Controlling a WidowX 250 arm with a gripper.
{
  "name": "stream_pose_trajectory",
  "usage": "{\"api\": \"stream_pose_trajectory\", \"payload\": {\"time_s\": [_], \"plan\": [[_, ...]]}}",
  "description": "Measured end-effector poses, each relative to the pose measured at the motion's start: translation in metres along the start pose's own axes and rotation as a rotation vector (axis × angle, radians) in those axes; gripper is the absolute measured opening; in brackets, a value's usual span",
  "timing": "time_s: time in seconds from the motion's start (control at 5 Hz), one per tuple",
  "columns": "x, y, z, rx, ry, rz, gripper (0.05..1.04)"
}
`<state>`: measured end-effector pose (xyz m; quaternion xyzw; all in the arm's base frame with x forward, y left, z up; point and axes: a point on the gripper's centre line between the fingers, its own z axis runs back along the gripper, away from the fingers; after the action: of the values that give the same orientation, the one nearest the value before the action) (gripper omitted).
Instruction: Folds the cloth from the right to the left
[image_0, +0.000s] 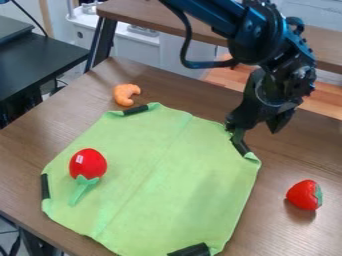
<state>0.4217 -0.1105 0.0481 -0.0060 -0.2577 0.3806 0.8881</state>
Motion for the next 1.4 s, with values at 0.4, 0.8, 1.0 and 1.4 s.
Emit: {"api": "stream_pose_trajectory", "payload": {"time_s": [0.4, 0.8, 1.0, 1.4], "plan": [[0.003, -0.009, -0.032, 0.073, 0.035, -0.010, 1.000], [0.003, -0.011, -0.053, 0.157, 0.055, -0.012, 1.000], [0.006, -0.009, -0.060, 0.173, 0.059, -0.015, 1.000], [0.000, -0.004, -0.069, 0.209, 0.080, -0.046, 0.944]]}}
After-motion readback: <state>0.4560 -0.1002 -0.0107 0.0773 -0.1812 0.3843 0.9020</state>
